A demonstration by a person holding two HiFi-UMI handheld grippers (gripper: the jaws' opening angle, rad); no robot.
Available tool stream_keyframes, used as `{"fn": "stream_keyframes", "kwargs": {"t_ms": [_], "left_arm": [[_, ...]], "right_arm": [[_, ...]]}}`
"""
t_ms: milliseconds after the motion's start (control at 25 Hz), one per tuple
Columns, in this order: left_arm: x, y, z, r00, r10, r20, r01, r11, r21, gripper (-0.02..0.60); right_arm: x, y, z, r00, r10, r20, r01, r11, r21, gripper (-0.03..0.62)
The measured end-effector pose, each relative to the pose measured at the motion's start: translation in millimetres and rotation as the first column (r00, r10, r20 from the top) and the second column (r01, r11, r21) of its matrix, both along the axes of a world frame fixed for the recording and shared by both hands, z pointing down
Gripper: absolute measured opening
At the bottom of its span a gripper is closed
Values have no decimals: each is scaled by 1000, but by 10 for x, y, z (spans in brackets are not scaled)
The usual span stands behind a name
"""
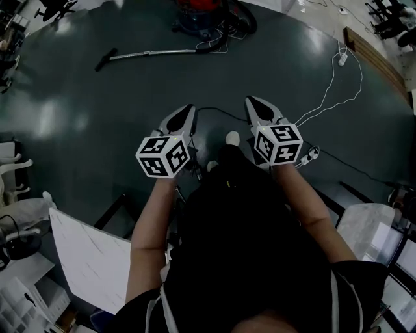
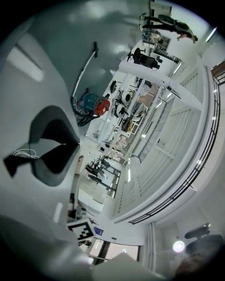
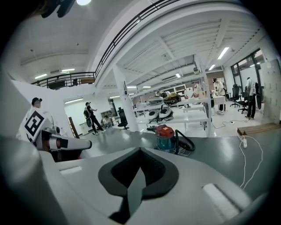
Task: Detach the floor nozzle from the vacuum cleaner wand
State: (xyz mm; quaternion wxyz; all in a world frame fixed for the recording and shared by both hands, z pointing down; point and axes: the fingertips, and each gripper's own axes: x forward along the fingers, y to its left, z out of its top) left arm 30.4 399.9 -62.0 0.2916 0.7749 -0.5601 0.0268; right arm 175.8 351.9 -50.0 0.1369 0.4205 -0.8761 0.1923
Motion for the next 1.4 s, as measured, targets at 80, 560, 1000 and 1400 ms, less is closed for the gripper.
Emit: {"fn": "stream_keyframes", "kwargs": {"t_ms": [80,560,1000,1400], "left_arm": [[3,-110,23,1000,-3,8,3,1000,-3,9],[190,-1121,-7,999,-19,40,19,1000,-4,9],[257,-1520,185,997,-35,69,40,997,-68,9],[255,-1791,301,997,-10,77,18,994,-109,9]], "right_arm": [[-38,-114,-6,1000,-15,11,15,1000,8,-5],[-35,-976,6,986,-166,-1,165,984,61,-3],[82,-1479,321,981,-193,-20,193,981,-11,-3],[42,-1644,522,976,-216,-18,214,974,-75,-3]]}}
